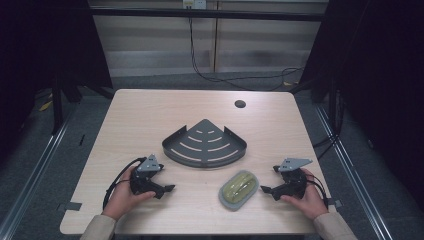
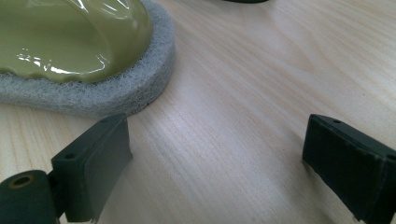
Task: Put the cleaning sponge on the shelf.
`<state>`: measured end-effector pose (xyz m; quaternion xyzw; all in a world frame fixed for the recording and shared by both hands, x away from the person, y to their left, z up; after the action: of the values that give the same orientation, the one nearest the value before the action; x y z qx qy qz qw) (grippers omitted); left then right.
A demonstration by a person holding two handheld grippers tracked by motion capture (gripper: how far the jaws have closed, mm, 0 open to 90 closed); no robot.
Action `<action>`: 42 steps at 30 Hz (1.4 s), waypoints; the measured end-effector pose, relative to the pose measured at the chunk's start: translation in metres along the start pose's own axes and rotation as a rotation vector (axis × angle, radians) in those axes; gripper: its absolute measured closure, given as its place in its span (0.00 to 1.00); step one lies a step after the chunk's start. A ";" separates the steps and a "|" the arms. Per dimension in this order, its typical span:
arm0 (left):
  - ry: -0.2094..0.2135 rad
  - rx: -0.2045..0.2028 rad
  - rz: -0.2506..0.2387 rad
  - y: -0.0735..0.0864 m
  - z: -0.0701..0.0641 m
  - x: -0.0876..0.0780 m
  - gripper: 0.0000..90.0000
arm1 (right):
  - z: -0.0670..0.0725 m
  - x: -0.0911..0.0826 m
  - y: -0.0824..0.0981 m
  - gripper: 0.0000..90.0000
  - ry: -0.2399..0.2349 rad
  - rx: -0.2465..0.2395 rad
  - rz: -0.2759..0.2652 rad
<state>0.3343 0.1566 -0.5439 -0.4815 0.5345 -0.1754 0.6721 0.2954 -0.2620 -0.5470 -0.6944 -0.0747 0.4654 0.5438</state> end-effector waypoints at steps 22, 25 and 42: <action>0.006 0.001 0.000 0.000 0.000 0.000 0.13 | 0.011 -0.010 -0.022 0.24 -0.147 -0.129 0.244; 0.006 0.001 0.000 0.000 0.000 0.000 0.13 | 0.015 -0.011 -0.038 0.26 -0.195 -0.174 0.277; 0.006 0.001 0.000 0.000 0.000 0.000 0.13 | 0.029 -0.004 -0.089 0.30 -0.273 -0.282 0.384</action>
<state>0.3342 0.1562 -0.5441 -0.4805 0.5364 -0.1772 0.6708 0.3080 -0.2090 -0.4705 -0.6955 -0.0785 0.6343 0.3285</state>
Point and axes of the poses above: each handheld gripper's, and its own axes: x roughly forward along the jaws, y roughly out of its underside, z roughly to its left, the point moved 5 cm from there along x, roughly forward along the jaws, and after that the axes turned 10 degrees about -z, right-handed, at the moved point
